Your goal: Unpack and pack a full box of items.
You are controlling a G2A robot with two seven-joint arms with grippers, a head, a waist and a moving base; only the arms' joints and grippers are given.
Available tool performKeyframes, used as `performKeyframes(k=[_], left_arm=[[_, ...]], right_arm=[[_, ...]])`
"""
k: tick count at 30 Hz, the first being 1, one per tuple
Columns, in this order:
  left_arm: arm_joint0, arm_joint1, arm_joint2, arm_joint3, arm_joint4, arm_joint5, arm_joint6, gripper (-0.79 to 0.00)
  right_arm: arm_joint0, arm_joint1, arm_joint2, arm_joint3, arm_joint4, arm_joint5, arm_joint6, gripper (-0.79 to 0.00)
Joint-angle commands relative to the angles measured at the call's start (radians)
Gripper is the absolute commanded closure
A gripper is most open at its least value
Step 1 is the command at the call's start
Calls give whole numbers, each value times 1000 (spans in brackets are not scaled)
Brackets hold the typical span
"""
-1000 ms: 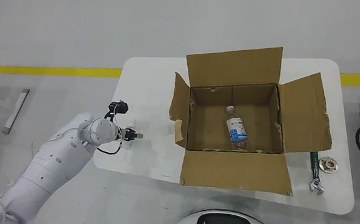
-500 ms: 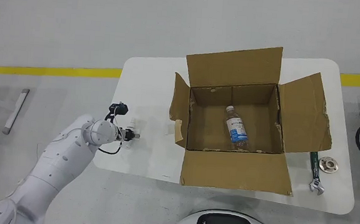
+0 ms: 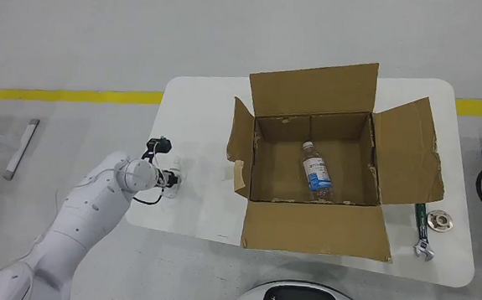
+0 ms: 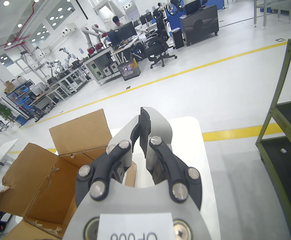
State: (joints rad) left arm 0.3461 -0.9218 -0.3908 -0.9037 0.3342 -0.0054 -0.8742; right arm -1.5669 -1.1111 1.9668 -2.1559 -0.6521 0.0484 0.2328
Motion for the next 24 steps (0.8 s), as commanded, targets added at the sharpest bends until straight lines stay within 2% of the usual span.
performKeyframes(k=[1,4,7,13,15,19,24], left_arm=[[-6,-4,-9,5,3,-10,-4,0],[-26,1,-40,-10,5,-26,-7,0],[-52,21,-90,-56,5,-40,-27,0],[-85,110,-275,-235,-24,-93,-123,0],[-69,146,-339,-325,22,-68,-127,0],[1,205,-476,-516,6,-12,-162,0],[101,254,-617,-730,-61,6,-190,0]], right_arm=[[0,0,0,0,0,0,0,-28],[0,0,0,0,0,0,0,-31],[0,0,0,0,0,0,0,-31],[0,0,0,0,0,0,0,-34],[0,0,0,0,0,0,0,-31],[0,0,0,0,0,0,0,-37],[0,0,0,0,0,0,0,-34]])
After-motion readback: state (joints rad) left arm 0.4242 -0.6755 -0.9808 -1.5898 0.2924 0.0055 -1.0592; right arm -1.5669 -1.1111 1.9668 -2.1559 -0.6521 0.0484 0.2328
